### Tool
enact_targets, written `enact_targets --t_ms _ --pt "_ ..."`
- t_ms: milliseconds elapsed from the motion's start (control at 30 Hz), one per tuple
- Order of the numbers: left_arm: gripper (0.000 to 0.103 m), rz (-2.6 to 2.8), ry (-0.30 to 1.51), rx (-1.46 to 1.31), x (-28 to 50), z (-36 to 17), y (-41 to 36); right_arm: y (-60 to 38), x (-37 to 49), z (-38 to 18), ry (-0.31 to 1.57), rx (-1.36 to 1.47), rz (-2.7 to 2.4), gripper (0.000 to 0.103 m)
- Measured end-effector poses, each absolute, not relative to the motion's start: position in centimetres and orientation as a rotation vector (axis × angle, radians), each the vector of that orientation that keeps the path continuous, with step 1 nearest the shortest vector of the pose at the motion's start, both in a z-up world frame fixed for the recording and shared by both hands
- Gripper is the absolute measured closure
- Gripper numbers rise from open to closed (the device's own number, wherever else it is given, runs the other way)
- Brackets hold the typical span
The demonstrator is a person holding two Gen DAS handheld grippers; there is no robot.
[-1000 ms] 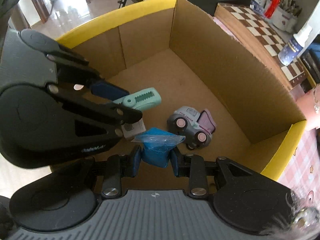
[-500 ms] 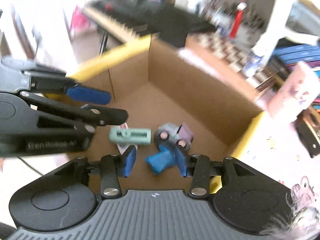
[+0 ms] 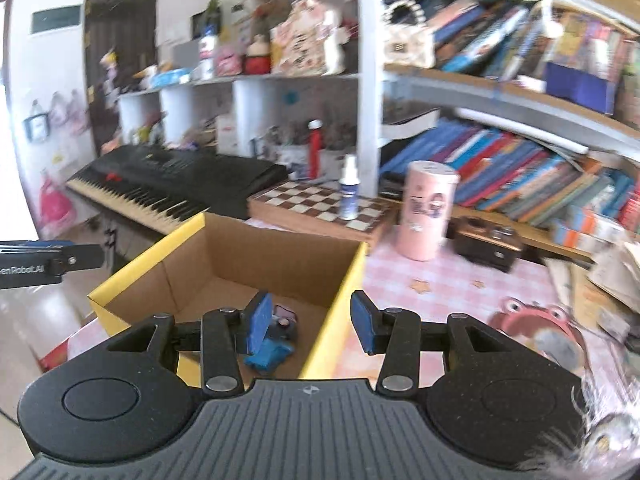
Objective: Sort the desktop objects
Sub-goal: 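Lift both tools out of the yellow box and back toward the desk mat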
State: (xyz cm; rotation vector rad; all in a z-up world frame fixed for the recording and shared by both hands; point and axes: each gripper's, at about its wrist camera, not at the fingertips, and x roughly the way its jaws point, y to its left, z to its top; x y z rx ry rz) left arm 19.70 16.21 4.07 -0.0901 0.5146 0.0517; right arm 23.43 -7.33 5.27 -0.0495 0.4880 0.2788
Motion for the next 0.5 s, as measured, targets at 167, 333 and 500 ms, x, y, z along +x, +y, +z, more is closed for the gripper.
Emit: enact_targets --t_ms 167,333,500 --pt "0.053 0.07 0.524 -0.076 16.2 3.5 15.9 -7.7 19.7 4.2 0.479 -0.013 0.203 0.062" --pt "0.051 0.082 0.546 -0.084 12.4 2.9 16.0 -7.2 15.8 2.9 0.504 0.013 0.165 0.061" --pt "0.049 0.082 0.574 -0.08 9.2 2.2 15.7 -6.4 12.0 1.9 0.521 -0.009 0.175 0.061"
